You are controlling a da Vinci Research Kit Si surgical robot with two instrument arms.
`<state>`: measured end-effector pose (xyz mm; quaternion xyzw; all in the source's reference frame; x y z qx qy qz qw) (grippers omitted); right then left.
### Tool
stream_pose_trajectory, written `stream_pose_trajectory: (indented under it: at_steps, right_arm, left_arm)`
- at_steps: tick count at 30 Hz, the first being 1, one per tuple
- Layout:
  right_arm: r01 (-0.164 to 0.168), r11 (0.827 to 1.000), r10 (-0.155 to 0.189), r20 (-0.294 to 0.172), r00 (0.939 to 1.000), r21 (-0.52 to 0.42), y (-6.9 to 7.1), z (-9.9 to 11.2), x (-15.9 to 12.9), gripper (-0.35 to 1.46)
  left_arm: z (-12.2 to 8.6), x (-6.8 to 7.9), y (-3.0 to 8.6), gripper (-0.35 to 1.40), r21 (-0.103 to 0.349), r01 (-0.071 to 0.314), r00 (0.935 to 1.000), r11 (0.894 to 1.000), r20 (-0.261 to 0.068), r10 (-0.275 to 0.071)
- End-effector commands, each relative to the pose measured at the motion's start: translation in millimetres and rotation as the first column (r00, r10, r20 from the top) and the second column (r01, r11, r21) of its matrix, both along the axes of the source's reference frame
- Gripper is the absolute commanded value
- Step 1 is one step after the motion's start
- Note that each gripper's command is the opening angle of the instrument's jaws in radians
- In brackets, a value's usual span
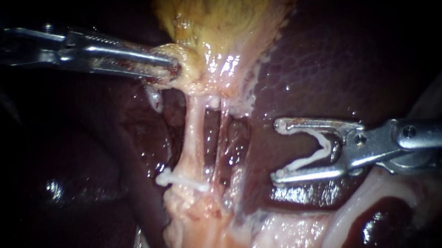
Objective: Clipping second clip left tube
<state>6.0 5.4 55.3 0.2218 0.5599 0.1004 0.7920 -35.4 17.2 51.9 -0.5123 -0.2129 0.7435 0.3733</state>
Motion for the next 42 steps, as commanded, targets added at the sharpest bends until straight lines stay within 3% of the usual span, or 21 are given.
stream_pose_trajectory:
  at_steps: [1, 6, 11, 15, 21, 31, 37, 42]
  right_arm:
    - [-0.001, 1.000, 0.001, 0.001, 1.0000, 0.002, 0.0, 0.0, 0.0, 0.50]
    - [-0.001, 1.000, 0.001, 0.001, 1.0000, 0.002, 0.0, 0.0, 0.0, 0.50]
    - [0.001, 1.000, -0.001, 0.000, 1.0000, -0.004, 0.0, 0.0, 0.0, 0.50]
    - [0.001, 1.000, -0.001, -0.001, 1.0000, -0.004, -0.1, -0.1, 0.1, 0.50]
    - [0.013, 1.000, -0.013, -0.008, 0.9999, 0.003, -0.7, -1.2, 1.2, 0.50]
    - [0.025, 0.999, -0.024, -0.012, 0.9996, 0.042, -2.7, -4.1, 7.8, 0.50]
    - [0.020, 0.997, -0.020, -0.006, 0.9998, 0.071, -3.5, -3.1, 11.1, 0.50]
    - [0.010, 0.995, -0.010, 0.006, 0.9999, 0.097, -3.9, -0.8, 12.8, 0.50]
  left_arm:
    - [-0.3, 0.3, 0.0, -0.35, 0.001, -0.001, 1.0000, 1.000, 0.001, 0.001]
    - [-2.7, 2.3, 0.7, -0.35, 0.013, -0.008, 0.9999, 1.000, 0.009, 0.008]
    - [-6.2, 4.8, 1.8, -0.35, 0.015, 0.025, 0.9995, 1.000, 0.019, -0.026]
    - [-7.8, 5.6, 2.3, -0.35, 0.023, 0.043, 0.9987, 0.999, 0.026, -0.044]
    - [-7.7, 5.5, 1.9, -0.35, 0.020, 0.046, 0.9985, 0.999, 0.027, -0.047]
    - [-7.0, 5.1, 1.5, -0.35, 0.014, 0.049, 0.9985, 0.999, 0.024, -0.049]
    - [-7.0, 5.0, 1.4, -0.35, 0.014, 0.049, 0.9985, 0.999, 0.023, -0.050]
    - [-7.0, 5.0, 1.4, -0.35, 0.014, 0.049, 0.9985, 0.999, 0.023, -0.050]
